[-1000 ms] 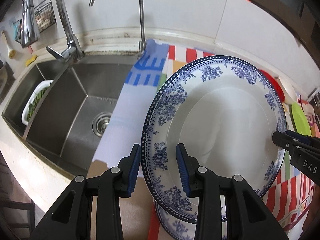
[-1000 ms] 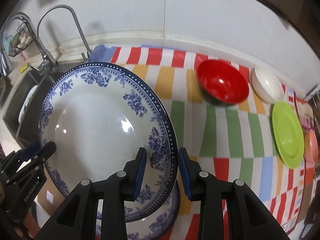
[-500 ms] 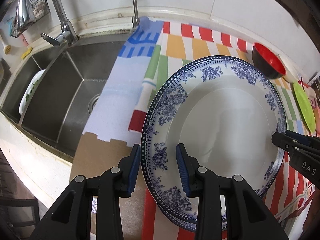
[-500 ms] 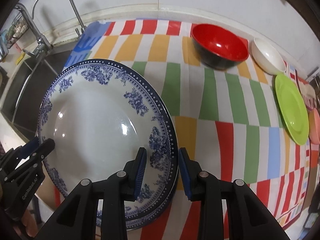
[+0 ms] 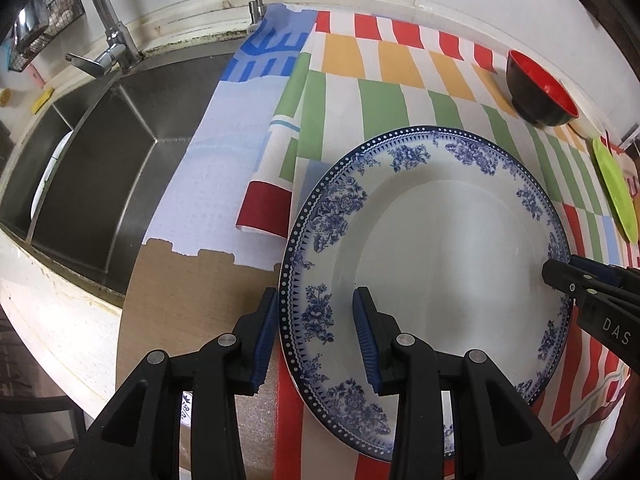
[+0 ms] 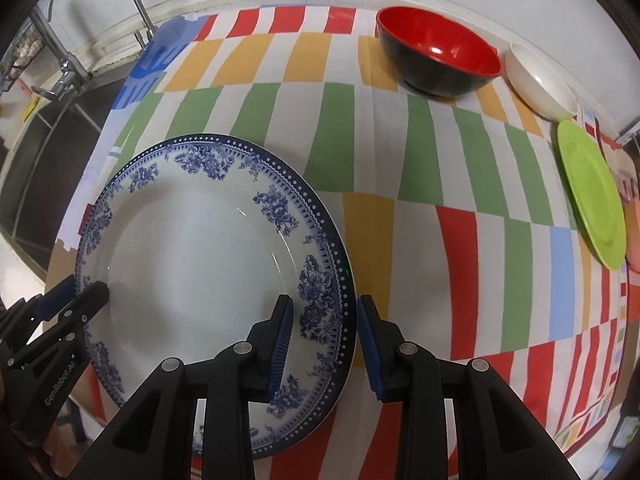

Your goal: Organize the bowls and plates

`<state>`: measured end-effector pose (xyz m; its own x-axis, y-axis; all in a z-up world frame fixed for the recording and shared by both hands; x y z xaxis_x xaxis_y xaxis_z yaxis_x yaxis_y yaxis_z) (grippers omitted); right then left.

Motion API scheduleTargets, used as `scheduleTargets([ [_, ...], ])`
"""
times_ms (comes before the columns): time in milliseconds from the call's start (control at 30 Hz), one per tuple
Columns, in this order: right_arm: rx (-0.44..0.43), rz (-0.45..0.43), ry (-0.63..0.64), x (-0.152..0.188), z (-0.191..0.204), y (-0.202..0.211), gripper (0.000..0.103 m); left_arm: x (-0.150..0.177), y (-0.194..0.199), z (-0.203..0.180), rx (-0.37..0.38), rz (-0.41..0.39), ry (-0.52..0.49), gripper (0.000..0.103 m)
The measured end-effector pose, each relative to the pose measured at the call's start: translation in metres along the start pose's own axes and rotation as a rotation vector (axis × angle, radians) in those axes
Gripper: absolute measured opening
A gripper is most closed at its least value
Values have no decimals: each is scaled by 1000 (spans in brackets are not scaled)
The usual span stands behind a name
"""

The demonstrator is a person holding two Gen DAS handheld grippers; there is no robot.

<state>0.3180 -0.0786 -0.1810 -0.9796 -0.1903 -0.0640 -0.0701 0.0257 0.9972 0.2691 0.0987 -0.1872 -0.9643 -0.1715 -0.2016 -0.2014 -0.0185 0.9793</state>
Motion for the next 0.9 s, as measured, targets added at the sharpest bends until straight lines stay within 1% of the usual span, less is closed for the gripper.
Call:
scheduleTargets([
  [133, -4, 11, 0, 1, 0, -5, 35, 1, -6, 0, 15, 20, -1, 41],
  [300, -6, 0, 5, 2, 0, -5, 36, 1, -6, -3, 24, 9, -8, 50],
  [333, -15, -3, 2, 2, -1, -5, 37, 1, -6, -3, 21, 6, -10, 53],
  [400, -27, -13, -2, 2, -3, -2, 37, -1, -1, -4, 5, -15, -15, 57],
  [467, -17, -39, -3, 4, -6, 4, 37, -3, 9, -5, -10, -53, -20, 61],
  [567, -16, -108, -13, 7, -11, 19, 37, -6, 26, -10, -29, -122, -43, 66],
  [633, -23, -183, -21, 11, -17, 34, 39, -9, 39, -18, -45, -172, -70, 67],
  [700, -27, -260, -24, 13, -23, 48, 55, -11, 54, -30, -52, -227, -102, 69],
  [733, -23, -309, -7, 13, -26, 55, 57, -13, 58, -33, -48, -241, -110, 70],
  [800, -6, -373, -14, 16, -36, 69, 63, -16, 71, -45, -26, -272, -133, 72],
  [900, 12, -419, -21, 17, -48, 82, 63, -19, 85, -65, 10, -306, -165, 74],
])
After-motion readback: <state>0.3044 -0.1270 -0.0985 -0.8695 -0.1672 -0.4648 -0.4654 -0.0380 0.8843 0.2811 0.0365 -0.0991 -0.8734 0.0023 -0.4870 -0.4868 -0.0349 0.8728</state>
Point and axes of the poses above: each gripper's, at about its wrist camera, not at the fingertips, and y roughly against the way its jaws point, z to its left, x to its underside, the point moved 5 cm from there along -y, roughly the way its jaws point, and after that the axes turned 9 degrees about z, right-handed, at the moved point
